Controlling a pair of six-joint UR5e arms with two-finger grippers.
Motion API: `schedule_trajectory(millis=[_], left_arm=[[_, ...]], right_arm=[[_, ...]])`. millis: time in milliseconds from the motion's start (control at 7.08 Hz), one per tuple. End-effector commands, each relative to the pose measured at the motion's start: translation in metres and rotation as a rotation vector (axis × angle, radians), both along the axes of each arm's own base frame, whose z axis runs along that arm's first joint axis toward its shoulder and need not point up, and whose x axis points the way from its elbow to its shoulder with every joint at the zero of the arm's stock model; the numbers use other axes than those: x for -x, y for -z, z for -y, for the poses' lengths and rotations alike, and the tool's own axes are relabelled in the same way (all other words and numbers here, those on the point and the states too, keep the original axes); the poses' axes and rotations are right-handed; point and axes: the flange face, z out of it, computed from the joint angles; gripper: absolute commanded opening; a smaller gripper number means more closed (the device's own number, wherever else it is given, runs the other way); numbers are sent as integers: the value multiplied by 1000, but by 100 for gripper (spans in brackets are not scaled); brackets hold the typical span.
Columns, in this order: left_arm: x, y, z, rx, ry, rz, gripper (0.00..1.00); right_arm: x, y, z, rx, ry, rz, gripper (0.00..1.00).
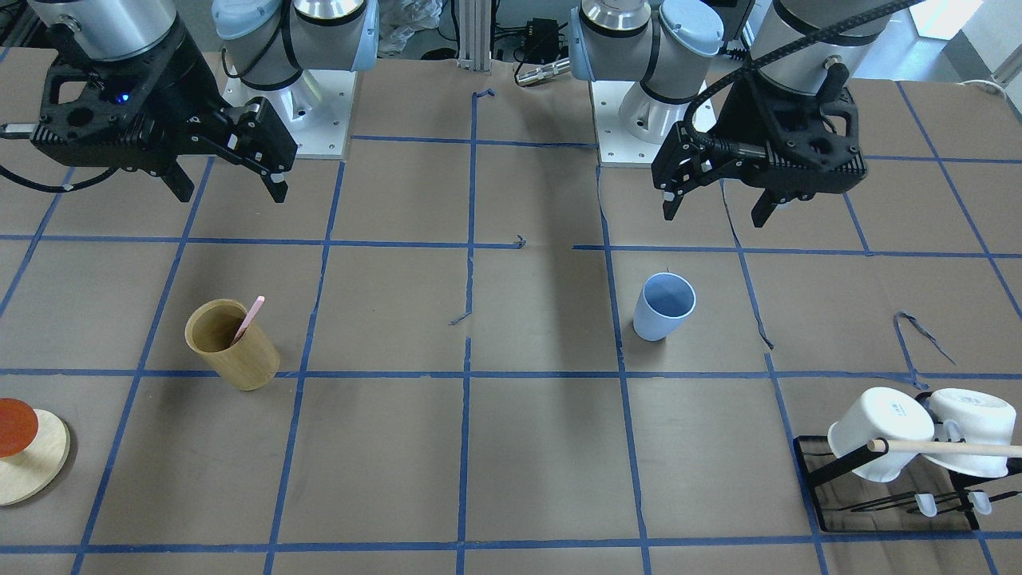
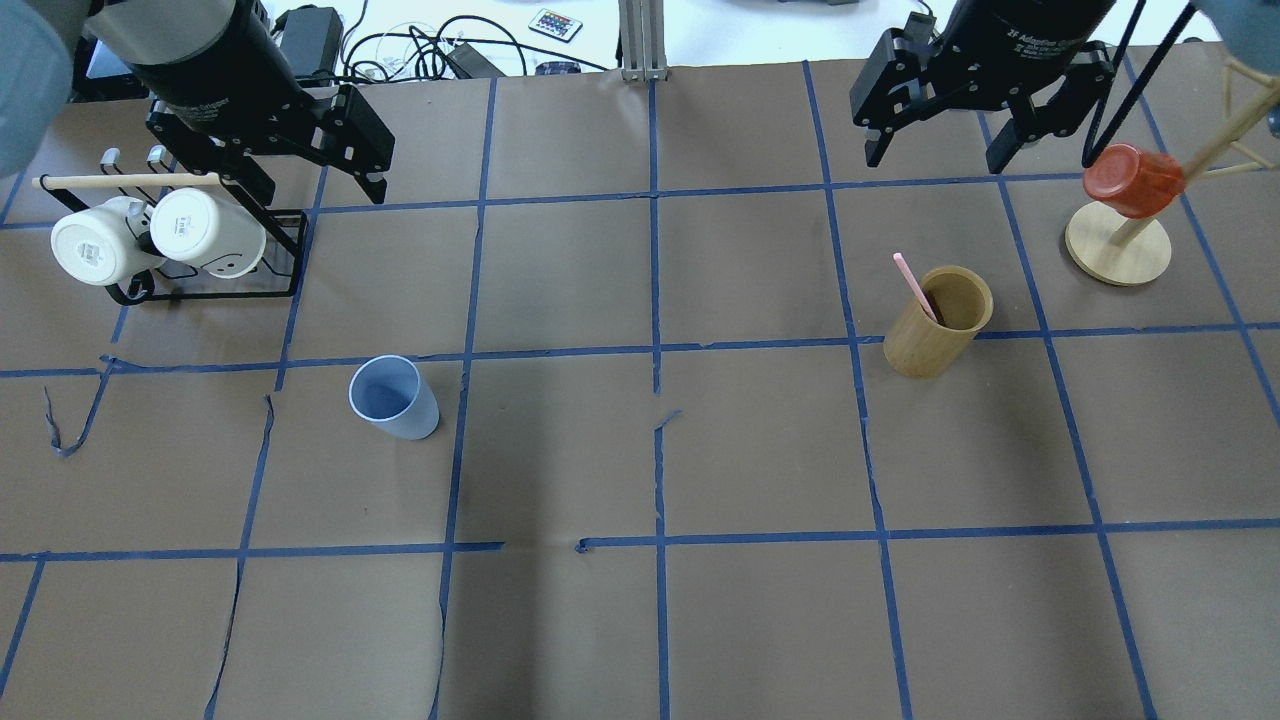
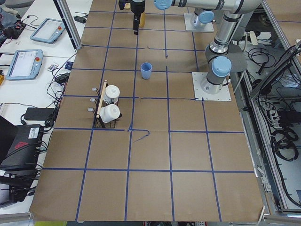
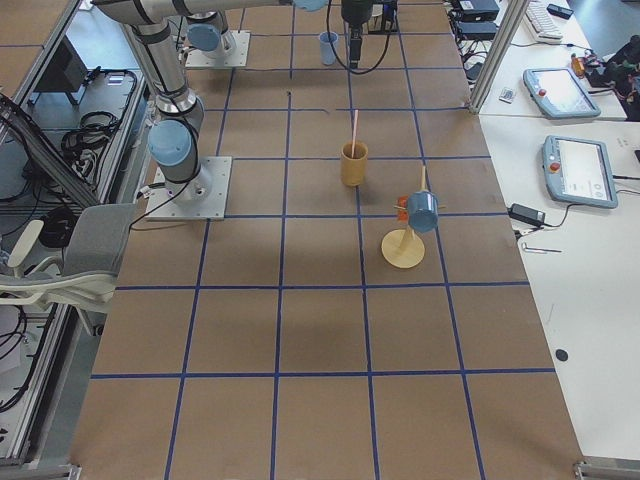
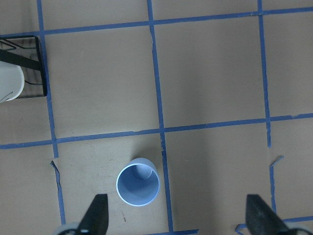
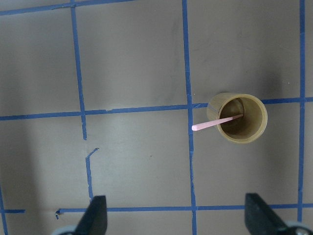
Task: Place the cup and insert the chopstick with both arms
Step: 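Move left gripper toward blue cup while right gripper approaches tan cup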
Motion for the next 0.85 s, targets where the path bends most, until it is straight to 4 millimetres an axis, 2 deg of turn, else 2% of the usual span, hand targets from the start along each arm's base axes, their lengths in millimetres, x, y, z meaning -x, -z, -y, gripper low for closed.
schedule_trajectory(millis=[0,282,565,706], left_arm=[[1,3,2,-6,-16,-3,100],[1,4,2,-8,-15,-5,100],[1,6,2,-12,-13,-6,100],[1,7,3,-14,-13,-6,100]], right_arm=[[0,-2,0,3,2,-2,100],[8,0,3,4,5,-5,100],[19,2,0,-20,6,-112,100],[18,6,-11,-93,8,-105,100]])
